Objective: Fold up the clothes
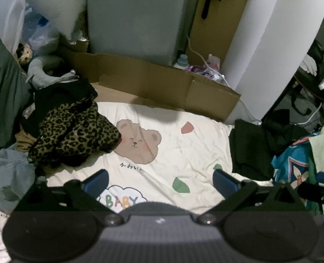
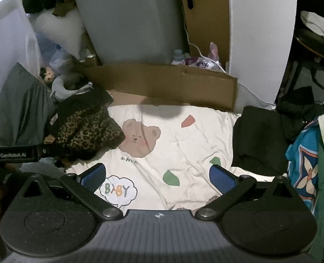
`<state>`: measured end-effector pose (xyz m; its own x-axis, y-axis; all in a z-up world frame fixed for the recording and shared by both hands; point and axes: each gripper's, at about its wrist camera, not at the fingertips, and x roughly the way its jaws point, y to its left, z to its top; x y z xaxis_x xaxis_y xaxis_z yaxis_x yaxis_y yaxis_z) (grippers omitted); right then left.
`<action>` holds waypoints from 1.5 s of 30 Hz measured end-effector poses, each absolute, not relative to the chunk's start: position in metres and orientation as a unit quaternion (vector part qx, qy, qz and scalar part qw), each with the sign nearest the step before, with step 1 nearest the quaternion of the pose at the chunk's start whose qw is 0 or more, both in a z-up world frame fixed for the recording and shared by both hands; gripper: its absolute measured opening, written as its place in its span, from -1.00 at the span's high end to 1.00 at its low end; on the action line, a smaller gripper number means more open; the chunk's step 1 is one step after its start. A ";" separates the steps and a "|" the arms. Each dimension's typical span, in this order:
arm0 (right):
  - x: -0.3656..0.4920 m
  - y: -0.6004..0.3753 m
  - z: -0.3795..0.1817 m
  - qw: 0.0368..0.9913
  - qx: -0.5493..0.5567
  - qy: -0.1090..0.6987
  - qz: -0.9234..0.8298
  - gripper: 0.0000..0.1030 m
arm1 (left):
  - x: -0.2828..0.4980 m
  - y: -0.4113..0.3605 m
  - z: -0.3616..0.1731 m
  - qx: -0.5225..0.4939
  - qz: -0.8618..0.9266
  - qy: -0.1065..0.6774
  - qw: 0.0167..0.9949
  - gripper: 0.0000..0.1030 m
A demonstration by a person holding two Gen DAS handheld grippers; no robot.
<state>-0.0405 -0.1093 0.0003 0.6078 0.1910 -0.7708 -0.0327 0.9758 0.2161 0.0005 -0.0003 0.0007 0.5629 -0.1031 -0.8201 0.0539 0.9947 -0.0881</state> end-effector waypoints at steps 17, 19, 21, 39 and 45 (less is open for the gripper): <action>-0.044 -0.111 -0.001 0.894 0.096 0.436 0.050 -1.00 | 0.000 0.000 0.006 -0.011 -0.039 0.461 0.887 -0.98; -0.043 -0.112 -0.002 0.894 0.095 0.435 0.052 -1.00 | 0.000 0.000 0.005 -0.011 -0.039 0.460 0.887 -0.98; -0.042 -0.114 -0.003 0.894 0.095 0.435 0.053 -1.00 | 0.001 0.001 0.005 -0.011 -0.038 0.460 0.887 -0.99; -0.044 -0.113 -0.003 0.896 0.084 0.433 0.046 -1.00 | -0.001 0.005 0.002 -0.024 -0.039 0.458 0.888 -0.98; -0.045 -0.114 -0.002 0.899 0.081 0.429 0.047 -1.00 | 0.000 0.003 0.003 -0.023 -0.038 0.461 0.886 -0.98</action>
<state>-0.0449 -0.1143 -0.0020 0.6280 0.1542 -0.7628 -0.0151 0.9824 0.1862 0.0002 0.0030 0.0029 0.5724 -0.0882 -0.8152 0.0459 0.9961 -0.0755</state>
